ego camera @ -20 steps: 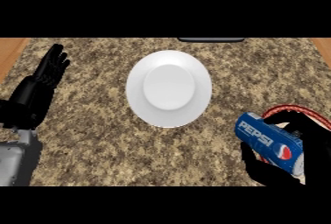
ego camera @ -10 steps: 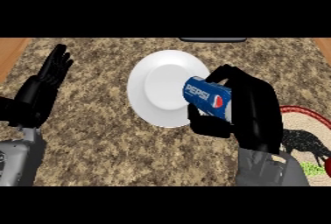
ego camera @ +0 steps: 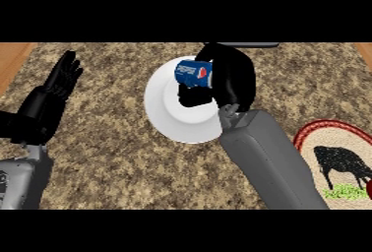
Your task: Pick the can from the placemat and place it in the plate
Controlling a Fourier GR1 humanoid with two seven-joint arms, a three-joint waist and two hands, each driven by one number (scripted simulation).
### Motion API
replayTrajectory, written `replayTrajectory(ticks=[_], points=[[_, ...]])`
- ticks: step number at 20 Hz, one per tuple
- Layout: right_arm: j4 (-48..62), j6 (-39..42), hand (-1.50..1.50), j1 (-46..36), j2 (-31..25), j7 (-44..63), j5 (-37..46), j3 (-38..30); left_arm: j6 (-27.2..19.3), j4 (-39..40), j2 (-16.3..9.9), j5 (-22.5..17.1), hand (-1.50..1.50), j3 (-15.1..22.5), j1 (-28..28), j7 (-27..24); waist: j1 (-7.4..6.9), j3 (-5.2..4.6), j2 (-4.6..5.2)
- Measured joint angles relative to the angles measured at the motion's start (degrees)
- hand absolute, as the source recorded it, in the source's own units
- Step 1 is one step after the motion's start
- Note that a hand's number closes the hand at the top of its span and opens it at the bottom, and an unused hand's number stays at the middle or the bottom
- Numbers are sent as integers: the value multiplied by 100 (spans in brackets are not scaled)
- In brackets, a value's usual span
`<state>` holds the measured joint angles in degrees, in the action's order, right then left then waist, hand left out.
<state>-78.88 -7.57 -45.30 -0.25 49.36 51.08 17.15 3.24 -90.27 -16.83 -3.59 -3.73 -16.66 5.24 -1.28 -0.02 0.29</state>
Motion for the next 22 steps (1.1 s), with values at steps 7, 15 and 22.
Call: replayTrajectory(ticks=[7, 15, 22], points=[[2314, -996, 150, -813, 21, -580, -333, -1, 37, 74, 70, 65, 0, 26, -28, -55, -72, 0, 26], [4179, -1954, -150, -1482, 24, -1157, -1383, -130, 54, 68, 151, 89, 0, 109, -326, 144, -239, 4, 82], [4699, -2706, -150, -1631, 25, -2245, -2478, -242, 88, 37, 198, 104, 0, 154, -392, 138, -361, 8, 114]])
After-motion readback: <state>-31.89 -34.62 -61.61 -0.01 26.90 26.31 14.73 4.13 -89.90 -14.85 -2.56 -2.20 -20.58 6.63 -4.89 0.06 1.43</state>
